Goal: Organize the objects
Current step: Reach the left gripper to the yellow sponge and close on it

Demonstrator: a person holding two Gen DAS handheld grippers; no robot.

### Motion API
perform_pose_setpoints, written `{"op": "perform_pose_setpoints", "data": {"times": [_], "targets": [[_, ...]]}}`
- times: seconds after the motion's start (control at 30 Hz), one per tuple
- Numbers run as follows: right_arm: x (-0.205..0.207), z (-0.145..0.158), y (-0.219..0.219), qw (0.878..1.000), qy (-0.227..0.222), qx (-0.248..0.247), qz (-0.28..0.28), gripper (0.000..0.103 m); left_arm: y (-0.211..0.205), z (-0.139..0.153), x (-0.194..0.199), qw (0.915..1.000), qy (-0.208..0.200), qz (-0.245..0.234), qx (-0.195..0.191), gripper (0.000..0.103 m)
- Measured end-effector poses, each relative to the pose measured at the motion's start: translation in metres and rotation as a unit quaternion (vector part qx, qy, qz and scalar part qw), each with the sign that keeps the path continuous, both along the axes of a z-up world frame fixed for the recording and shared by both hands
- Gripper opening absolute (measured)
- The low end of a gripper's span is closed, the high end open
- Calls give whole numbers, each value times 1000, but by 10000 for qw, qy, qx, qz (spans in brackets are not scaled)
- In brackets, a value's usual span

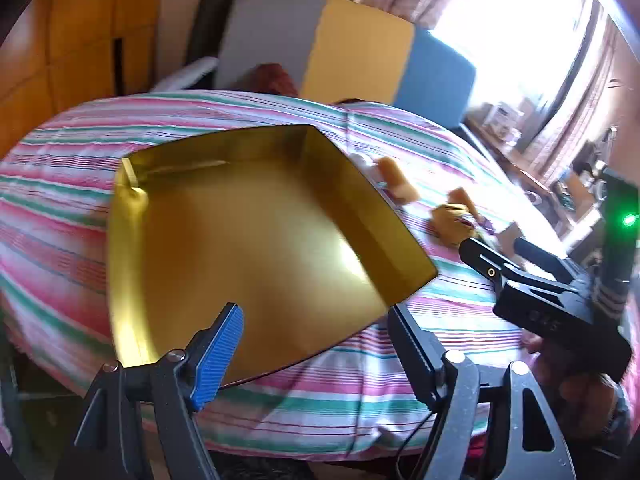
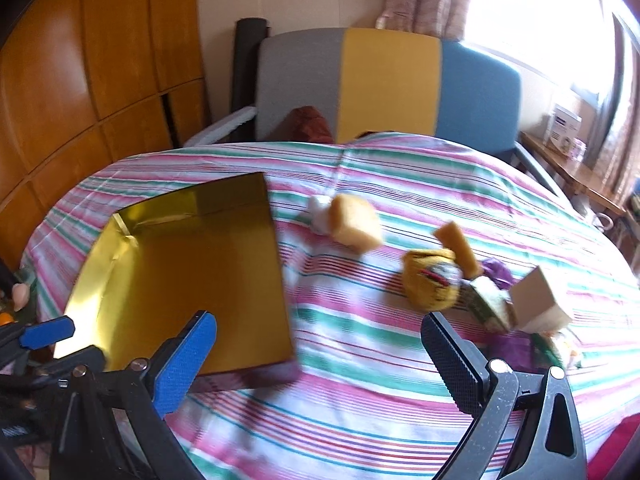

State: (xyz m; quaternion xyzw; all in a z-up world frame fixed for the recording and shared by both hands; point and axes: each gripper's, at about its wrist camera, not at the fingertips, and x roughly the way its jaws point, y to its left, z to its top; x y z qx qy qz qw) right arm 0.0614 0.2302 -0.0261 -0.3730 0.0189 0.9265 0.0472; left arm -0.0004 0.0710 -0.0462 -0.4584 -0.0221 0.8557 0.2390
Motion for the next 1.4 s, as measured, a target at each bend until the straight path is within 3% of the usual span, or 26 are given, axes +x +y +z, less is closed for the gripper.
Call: {"op": "perform_pose_setpoints", "data": {"times": [0.3,0.6,0.83,1.1,1.13,1.2,1.3,1.4], "targets": [[6,-1,89,9966,-149,204,-784,103,54,19,-40,9974,-140,-699,-125,76],[1,1,167,9949,-69,18,-1009,103,153,28,-101,9900,-413,-1348,-112,75],[-1,-5,196,9906,-29,-770,-1129,103,216,-6,-155,9892,-771,-1175,-412,75],[-3,-1,196,9902,100,-962,-1008,103,247,-49,-189,9851,-1166,-821,-959,75],[-3,-1,196,9903,108,-973,-989,103,251,-53,-189,9845,-1138,-848,-1029,74],[-3,0,196,9901,117,-989,-993,103,259,-57,-184,9825,-1085,-997,-1142,53],[-2,0,197,9895,120,-1025,-1008,103,258,-52,-173,9844,-787,-1116,-1110,45],[-1,1,197,9894,165,-1021,-1022,103,242,-33,-155,9880,-496,-1176,-865,44]]}}
